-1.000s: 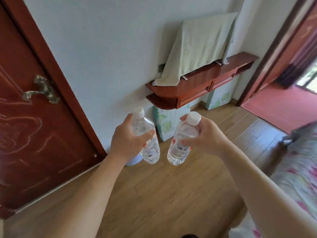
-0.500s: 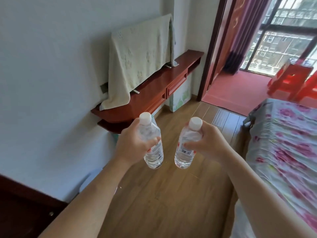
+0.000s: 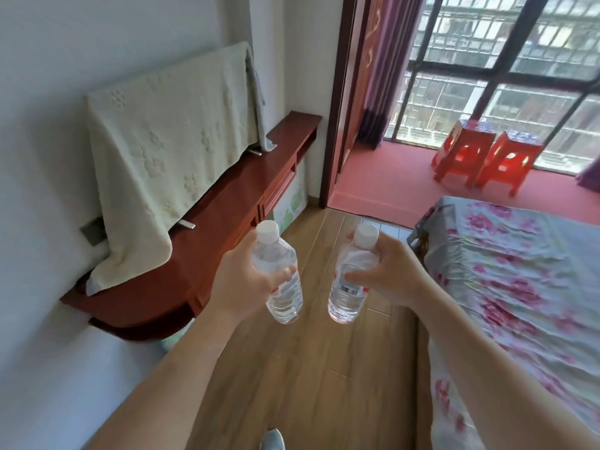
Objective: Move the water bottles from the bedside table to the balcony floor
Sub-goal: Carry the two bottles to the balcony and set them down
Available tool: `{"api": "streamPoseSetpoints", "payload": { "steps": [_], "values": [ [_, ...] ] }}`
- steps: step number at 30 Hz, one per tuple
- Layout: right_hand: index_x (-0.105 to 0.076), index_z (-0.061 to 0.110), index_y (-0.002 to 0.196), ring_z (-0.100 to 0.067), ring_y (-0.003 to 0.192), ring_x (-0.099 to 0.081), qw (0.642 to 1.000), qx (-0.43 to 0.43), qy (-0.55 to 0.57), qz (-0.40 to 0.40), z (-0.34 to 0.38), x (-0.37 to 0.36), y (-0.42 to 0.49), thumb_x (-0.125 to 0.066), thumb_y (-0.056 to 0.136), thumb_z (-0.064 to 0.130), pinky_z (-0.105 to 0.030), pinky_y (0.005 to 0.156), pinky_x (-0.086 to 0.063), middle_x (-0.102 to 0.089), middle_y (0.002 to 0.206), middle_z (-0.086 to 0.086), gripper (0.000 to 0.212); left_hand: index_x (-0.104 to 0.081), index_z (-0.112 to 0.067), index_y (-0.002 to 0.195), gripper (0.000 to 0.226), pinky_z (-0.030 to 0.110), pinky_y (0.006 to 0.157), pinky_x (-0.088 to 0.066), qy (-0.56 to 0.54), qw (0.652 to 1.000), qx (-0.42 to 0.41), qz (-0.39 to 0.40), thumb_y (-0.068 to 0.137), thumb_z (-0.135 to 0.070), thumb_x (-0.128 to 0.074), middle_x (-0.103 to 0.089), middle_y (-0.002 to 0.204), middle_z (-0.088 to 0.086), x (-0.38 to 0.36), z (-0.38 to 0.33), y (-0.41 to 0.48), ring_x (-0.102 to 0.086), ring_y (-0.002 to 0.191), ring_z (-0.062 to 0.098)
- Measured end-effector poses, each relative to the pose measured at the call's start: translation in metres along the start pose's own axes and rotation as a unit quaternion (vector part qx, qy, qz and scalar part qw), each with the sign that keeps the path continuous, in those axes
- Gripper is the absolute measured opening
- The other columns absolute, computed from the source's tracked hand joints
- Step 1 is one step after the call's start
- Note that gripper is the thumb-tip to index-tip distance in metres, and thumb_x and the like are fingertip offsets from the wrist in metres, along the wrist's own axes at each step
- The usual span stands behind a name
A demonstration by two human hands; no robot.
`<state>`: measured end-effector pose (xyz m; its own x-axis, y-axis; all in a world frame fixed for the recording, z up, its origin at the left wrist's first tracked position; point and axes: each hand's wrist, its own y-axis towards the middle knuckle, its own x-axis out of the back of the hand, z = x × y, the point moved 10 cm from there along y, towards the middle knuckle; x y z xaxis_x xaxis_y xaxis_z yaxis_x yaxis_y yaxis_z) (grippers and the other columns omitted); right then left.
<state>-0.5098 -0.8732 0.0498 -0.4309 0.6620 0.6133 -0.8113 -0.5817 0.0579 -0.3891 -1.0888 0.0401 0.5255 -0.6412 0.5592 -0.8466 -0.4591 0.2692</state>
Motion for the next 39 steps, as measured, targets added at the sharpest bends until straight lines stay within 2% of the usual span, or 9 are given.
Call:
{"api": "streamPoseSetpoints", "payload": {
  "steps": [4,6,12,15,21,26,30,34,39],
  "values": [
    [-0.060,0.038,0.110,-0.002,0.091,-0.066,0.999,-0.020,-0.007,-0.042,-0.003,0.012,0.058,-0.086,0.064,0.024,-0.033,0.087,-0.057,-0.068,0.095,0.017,0.054,-0.059,-0.029,0.103,0.042,0.021,0.069,-0.049,-0.007,0.999,-0.020,0.030,0.072,-0.041,-0.084,-0.066,0.085,-0.013,-0.012,0.014,0.084,-0.064,0.081,0.006],
    [-0.061,0.036,0.106,-0.001,0.086,-0.066,0.997,-0.041,0.013,-0.066,-0.011,0.026,0.082,-0.085,0.064,0.020,-0.030,0.082,-0.057,-0.068,0.092,0.014,0.051,-0.057,-0.033,0.102,0.041,0.021,0.069,-0.050,-0.018,0.998,-0.035,0.052,0.072,-0.038,-0.085,-0.066,0.084,-0.015,-0.025,0.006,0.124,-0.064,0.080,0.003],
    [-0.060,0.035,0.107,-0.008,0.087,-0.067,0.993,-0.066,0.013,-0.098,-0.049,0.063,0.144,-0.084,0.065,0.021,-0.040,0.081,-0.059,-0.068,0.093,0.011,0.050,-0.059,-0.032,0.109,0.046,0.040,0.083,-0.057,-0.072,0.989,-0.057,0.117,0.071,-0.042,-0.084,-0.070,0.093,-0.012,-0.089,-0.010,0.215,-0.067,0.089,0.006],
    [-0.060,0.035,0.106,-0.008,0.088,-0.067,0.991,-0.076,0.020,-0.111,-0.082,0.078,0.177,-0.084,0.064,0.022,-0.039,0.082,-0.058,-0.068,0.093,0.010,0.049,-0.061,-0.031,0.107,0.046,0.040,0.083,-0.057,-0.074,0.986,-0.061,0.140,0.070,-0.043,-0.085,-0.070,0.091,-0.012,-0.127,-0.009,0.253,-0.067,0.088,0.005],
    [-0.060,0.037,0.107,-0.011,0.088,-0.067,0.987,-0.102,0.053,-0.111,-0.155,0.117,0.260,-0.079,0.061,0.028,-0.042,0.081,-0.059,-0.068,0.092,0.008,0.051,-0.061,-0.032,0.108,0.054,0.042,0.081,-0.058,-0.054,0.982,-0.059,0.170,0.066,-0.061,-0.079,-0.072,0.091,-0.011,-0.200,-0.013,0.342,-0.069,0.086,0.008],
    [-0.060,0.038,0.100,-0.009,0.082,-0.066,0.988,-0.090,0.057,-0.115,-0.184,0.165,0.343,-0.077,0.059,0.028,-0.040,0.078,-0.059,-0.067,0.086,0.011,0.046,-0.061,-0.029,0.113,0.056,0.038,0.083,-0.058,-0.045,0.985,-0.063,0.154,0.068,-0.055,-0.081,-0.071,0.095,-0.012,-0.239,-0.032,0.429,-0.068,0.091,0.009],
    [-0.060,0.040,0.104,-0.012,0.088,-0.068,0.987,-0.093,0.081,-0.106,-0.199,0.200,0.404,-0.081,0.061,0.019,-0.042,0.080,-0.061,-0.068,0.092,0.007,0.052,-0.059,-0.032,0.112,0.054,0.042,0.082,-0.058,-0.049,0.986,-0.056,0.147,0.069,-0.057,-0.080,-0.071,0.095,-0.012,-0.264,-0.036,0.490,-0.068,0.090,0.008],
    [-0.061,0.040,0.104,-0.011,0.088,-0.068,0.988,-0.095,0.070,-0.102,-0.219,0.220,0.465,-0.082,0.061,0.020,-0.041,0.081,-0.060,-0.069,0.093,0.008,0.052,-0.058,-0.036,0.114,0.053,0.041,0.082,-0.058,-0.048,0.987,-0.055,0.145,0.070,-0.054,-0.080,-0.070,0.095,-0.014,-0.296,-0.033,0.551,-0.067,0.091,0.007],
    [-0.063,0.034,0.103,-0.014,0.086,-0.067,0.987,-0.111,0.047,-0.108,-0.254,0.241,0.547,-0.081,0.064,0.014,-0.031,0.076,-0.056,-0.069,0.091,0.006,0.047,-0.059,-0.034,0.113,0.053,0.036,0.080,-0.058,-0.066,0.983,-0.057,0.162,0.068,-0.051,-0.083,-0.069,0.091,-0.017,-0.348,-0.025,0.638,-0.067,0.087,0.006]
  ]
}}
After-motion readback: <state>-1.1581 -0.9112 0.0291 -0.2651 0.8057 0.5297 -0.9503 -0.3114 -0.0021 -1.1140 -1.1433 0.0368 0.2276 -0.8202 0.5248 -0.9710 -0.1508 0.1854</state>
